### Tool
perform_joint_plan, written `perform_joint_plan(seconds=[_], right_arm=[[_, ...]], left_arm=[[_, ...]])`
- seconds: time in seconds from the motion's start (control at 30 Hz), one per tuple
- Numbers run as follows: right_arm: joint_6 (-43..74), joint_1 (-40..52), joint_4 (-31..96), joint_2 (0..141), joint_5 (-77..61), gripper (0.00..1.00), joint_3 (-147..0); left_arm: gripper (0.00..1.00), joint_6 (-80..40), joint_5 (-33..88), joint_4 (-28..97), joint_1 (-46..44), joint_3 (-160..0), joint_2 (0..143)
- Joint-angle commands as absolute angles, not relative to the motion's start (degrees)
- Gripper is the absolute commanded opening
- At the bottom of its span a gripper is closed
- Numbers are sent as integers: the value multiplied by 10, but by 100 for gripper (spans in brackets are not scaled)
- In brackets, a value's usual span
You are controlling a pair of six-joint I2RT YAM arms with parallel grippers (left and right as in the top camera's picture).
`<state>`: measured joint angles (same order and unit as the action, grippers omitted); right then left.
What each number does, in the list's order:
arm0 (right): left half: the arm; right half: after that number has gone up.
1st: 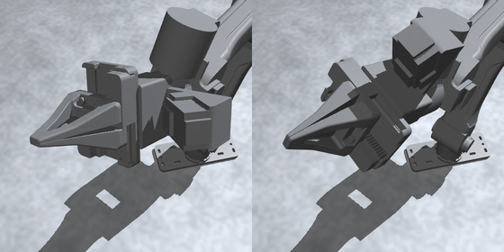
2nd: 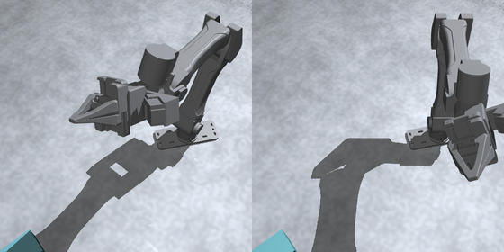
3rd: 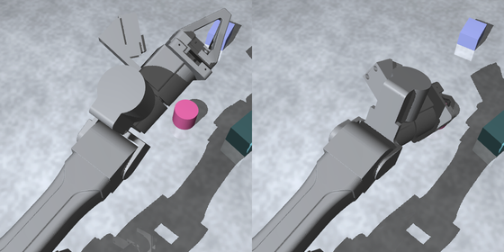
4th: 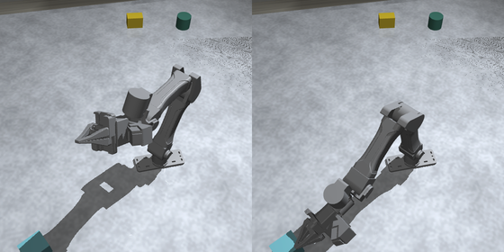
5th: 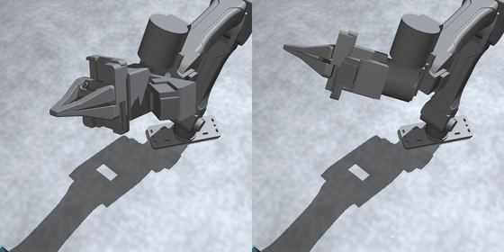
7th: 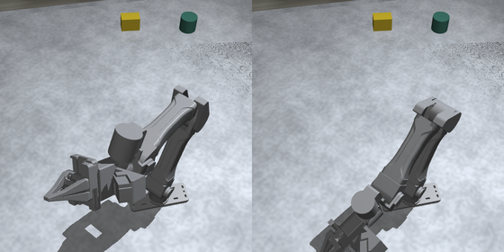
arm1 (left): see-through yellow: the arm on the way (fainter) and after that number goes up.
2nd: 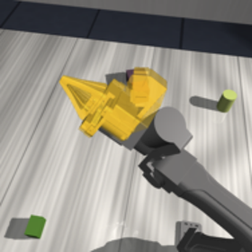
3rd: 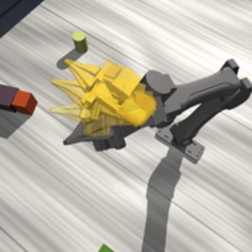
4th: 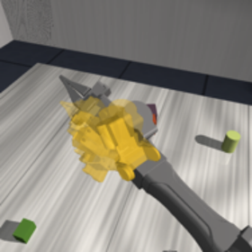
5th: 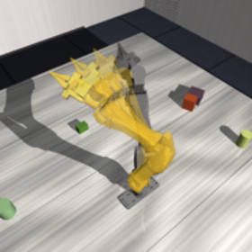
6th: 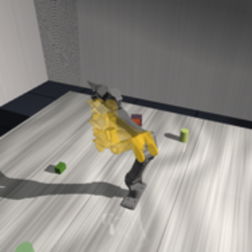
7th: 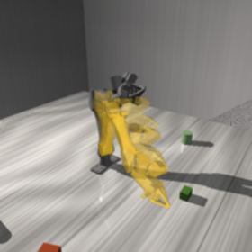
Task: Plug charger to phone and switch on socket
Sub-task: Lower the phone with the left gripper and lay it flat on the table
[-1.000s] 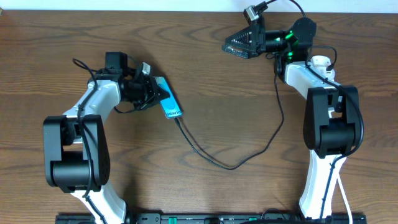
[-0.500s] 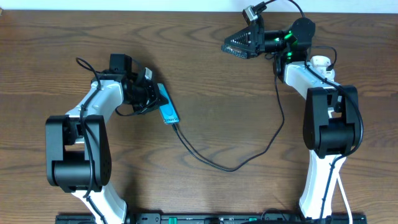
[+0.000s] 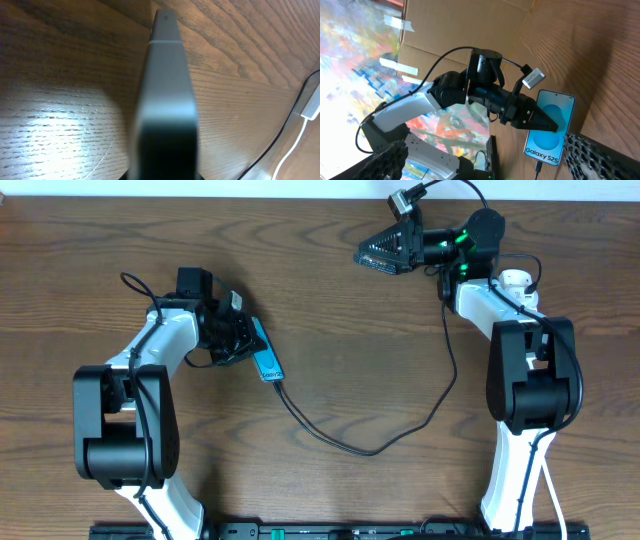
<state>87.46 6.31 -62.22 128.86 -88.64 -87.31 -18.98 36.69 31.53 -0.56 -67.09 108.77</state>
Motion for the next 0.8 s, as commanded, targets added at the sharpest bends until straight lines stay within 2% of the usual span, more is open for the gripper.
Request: perform_joint_plan(seconds=[0.0, 0.77], right_arm=[[861, 70, -624, 1287, -895, 99, -881], [857, 73, -624, 1287, -895, 99, -881]], left_arm=[[7, -174, 348, 320, -8, -675, 1084], [7, -217, 349, 338, -8, -675, 1099]])
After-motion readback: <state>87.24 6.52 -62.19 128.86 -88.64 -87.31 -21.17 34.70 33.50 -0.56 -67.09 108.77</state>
